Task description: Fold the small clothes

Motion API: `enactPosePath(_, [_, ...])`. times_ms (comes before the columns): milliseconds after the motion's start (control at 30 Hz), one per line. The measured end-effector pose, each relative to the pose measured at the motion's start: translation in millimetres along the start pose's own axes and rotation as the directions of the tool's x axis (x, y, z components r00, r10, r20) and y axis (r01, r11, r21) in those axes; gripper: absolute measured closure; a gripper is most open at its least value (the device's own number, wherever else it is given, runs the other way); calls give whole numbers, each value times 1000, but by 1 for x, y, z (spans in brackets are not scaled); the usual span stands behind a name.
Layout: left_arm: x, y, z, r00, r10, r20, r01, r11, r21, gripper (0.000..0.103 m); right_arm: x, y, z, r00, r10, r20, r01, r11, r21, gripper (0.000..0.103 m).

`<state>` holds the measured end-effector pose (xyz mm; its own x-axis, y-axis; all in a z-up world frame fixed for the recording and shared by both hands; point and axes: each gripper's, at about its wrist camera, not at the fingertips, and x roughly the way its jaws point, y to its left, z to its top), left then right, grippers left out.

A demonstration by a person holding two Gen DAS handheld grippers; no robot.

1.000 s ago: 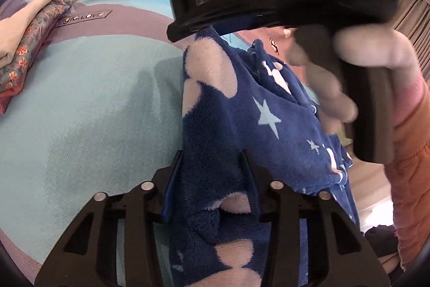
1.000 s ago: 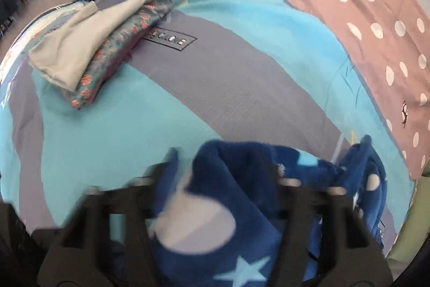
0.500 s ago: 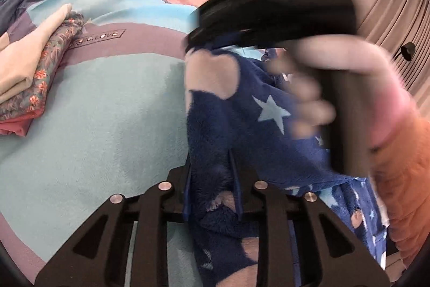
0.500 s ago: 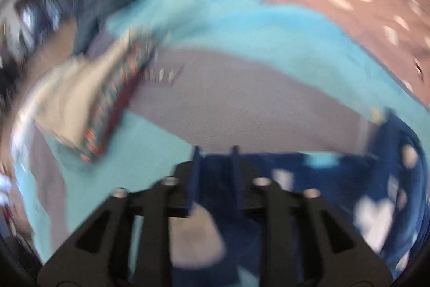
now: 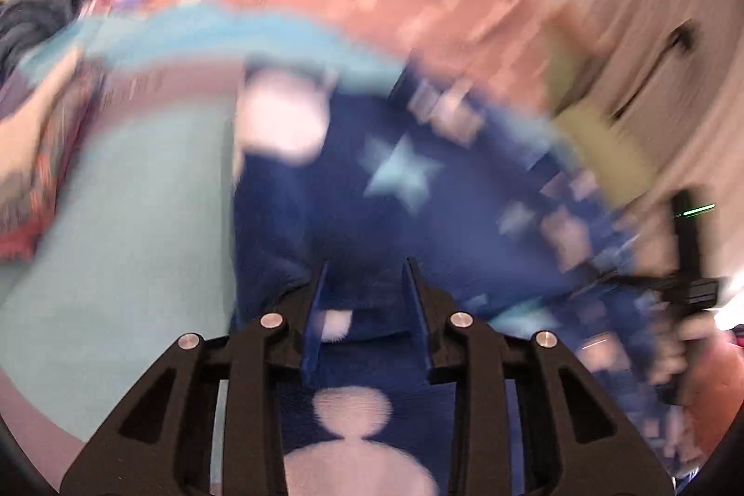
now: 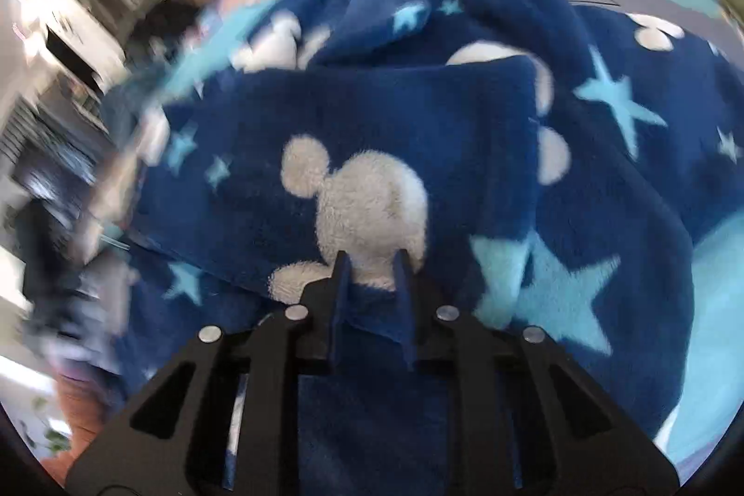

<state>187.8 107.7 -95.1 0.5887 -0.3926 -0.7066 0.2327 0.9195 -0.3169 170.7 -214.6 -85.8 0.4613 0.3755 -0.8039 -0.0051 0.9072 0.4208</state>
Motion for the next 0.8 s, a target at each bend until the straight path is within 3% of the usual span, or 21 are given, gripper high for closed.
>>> enactPosePath(100, [-11,-16,3,998,59,24,-60,996,67,70,-33,-3,-7,996,39,77,-42,999,31,81])
enactPosePath(167, [-14,-26,2,995,99,16,-100,990,98,69,-57,-20,-10,987,42,153,-53,996,69,73])
enactPosePath(233, [-18,-33,3,994,106,8,-106,988,112,66,-84,-61,-12,972,18,233,-61,982,178,58])
enactPosePath(333, [-30,-49,9,998,70,11,-71,990,126,60,-112,-145,-27,951,-61,303,-79,900,430,53])
enactPosePath(433, [-35,-69,12,998,56,30,-59,988,144,55,-132,-227,-50,926,-141,350,-120,768,629,50])
enactPosePath(467, [-36,-78,14,998,46,33,-50,987,156,55,-135,-245,-55,921,-166,354,-123,736,665,49])
enactPosePath(500, [-35,-86,13,999,39,37,-45,985,168,55,-140,-273,-64,910,-207,359,-130,679,722,48])
enactPosePath(600, [-26,-108,14,999,32,30,-38,980,194,54,-144,-326,-80,892,-251,376,-172,579,797,42])
enactPosePath(667, [-18,-117,12,1000,24,11,-25,981,193,54,-140,-353,-85,880,-256,400,-223,521,824,41])
enactPosePath(800, [4,-134,10,1000,14,-26,-9,982,188,54,-132,-385,-78,861,-260,437,-273,487,829,40])
